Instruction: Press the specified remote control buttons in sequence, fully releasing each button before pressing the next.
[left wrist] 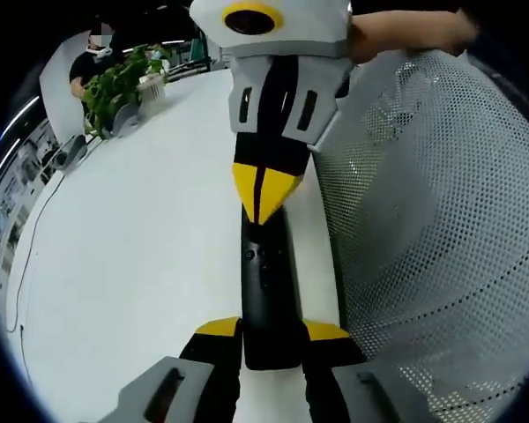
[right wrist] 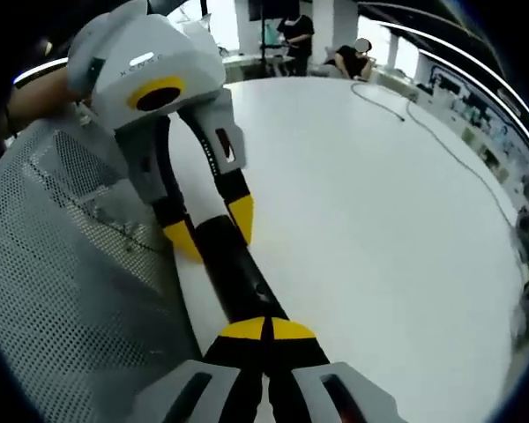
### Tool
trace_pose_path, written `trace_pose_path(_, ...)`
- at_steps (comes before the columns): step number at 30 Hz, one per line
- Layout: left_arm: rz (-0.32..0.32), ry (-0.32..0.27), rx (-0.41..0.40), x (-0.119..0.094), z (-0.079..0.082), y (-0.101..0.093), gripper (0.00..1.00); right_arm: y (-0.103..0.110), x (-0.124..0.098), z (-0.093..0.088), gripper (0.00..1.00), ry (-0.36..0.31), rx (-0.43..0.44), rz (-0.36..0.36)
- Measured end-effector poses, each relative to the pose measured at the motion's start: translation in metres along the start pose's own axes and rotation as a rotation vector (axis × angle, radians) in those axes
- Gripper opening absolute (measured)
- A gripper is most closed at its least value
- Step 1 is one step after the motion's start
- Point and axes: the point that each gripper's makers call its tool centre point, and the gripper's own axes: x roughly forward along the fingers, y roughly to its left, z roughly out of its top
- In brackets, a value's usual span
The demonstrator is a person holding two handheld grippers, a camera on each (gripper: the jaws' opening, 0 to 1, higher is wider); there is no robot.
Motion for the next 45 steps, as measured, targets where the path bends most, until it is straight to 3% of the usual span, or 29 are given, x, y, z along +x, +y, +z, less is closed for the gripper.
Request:
trace_pose_path(3, -0.006, -0.005, 0.012, 0.0, 0.0, -0.001, 0.26, 0.002, 0.0, 0.001, 0.0, -0.003, -0.012, 0.011)
trace_pose_path(9, -0.016, -0.018, 0.025, 0.0, 0.001, -0.001, 0.26, 0.02, 0.004, 0.011, 0.0, -0.026, -0.115, 0.063)
trace_pose_path(19, -0.013, -0.015, 0.012, 0.0, 0.001, -0.001, 0.26, 0.017, 0.007, 0.007, 0.0, 0.01, -0.186, 0.044)
trace_pose_path(33, -0.014, -0.01, 0.015, 0.0, 0.001, -0.002, 0.26, 0.016, 0.01, 0.006, 0.0, 0.101, -0.2, 0.123)
trace_pose_path(37, -0.012, -0.013, 0.01, 0.0, 0.001, -0.001, 0.26, 0.018, 0.008, 0.006, 0.0, 0.082, -0.336, 0.157)
trace_pose_path(39, -0.012, -0.014, 0.008, 0.0, 0.001, -0.001, 0.26, 0.019, 0.007, 0.005, 0.0, 0.083, -0.355, 0.166)
trace_pose_path(45, -0.012, -0.012, 0.008, 0.0, 0.001, -0.002, 0.26, 0.01, 0.003, 0.006, 0.02, 0.084, -0.303, 0.147)
